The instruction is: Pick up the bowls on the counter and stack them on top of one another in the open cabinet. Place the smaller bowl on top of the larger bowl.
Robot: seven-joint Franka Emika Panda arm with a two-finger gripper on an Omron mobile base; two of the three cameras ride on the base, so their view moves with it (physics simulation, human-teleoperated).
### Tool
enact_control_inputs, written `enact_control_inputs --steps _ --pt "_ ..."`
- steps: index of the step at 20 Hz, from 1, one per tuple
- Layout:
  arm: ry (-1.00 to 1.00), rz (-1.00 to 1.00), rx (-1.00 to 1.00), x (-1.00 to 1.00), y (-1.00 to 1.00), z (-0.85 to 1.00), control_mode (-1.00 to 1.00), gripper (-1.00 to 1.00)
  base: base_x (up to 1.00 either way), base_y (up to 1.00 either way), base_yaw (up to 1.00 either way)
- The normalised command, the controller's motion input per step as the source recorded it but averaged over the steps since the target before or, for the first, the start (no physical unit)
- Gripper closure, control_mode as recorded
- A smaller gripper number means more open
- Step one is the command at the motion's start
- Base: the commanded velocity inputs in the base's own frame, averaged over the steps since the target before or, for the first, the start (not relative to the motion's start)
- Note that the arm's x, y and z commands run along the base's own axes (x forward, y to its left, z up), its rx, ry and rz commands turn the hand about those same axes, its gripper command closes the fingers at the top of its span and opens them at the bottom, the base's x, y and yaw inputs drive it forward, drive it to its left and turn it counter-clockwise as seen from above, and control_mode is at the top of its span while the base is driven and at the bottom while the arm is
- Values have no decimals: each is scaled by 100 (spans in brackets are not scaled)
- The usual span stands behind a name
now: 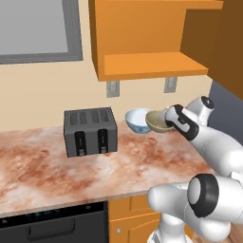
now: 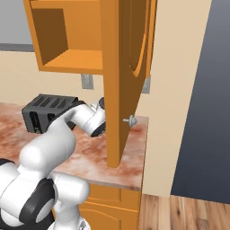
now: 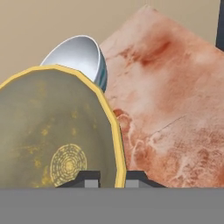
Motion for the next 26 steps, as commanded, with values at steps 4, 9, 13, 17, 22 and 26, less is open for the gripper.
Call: enact_control_inputs --steps 4,9,13,17,22,26 --pt "0 -6 0 10 12 8 -100 100 0 0 0" --pt "0 -7 0 13 9 8 -100 100 0 0 0" --pt "0 -7 0 18 3 10 -100 100 0 0 0" --pt "0 -8 0 22 2 9 -100 100 0 0 0" --pt "0 -7 1 29 6 1 -100 100 0 0 0" --pt "0 -7 3 26 1 0 -100 100 0 0 0"
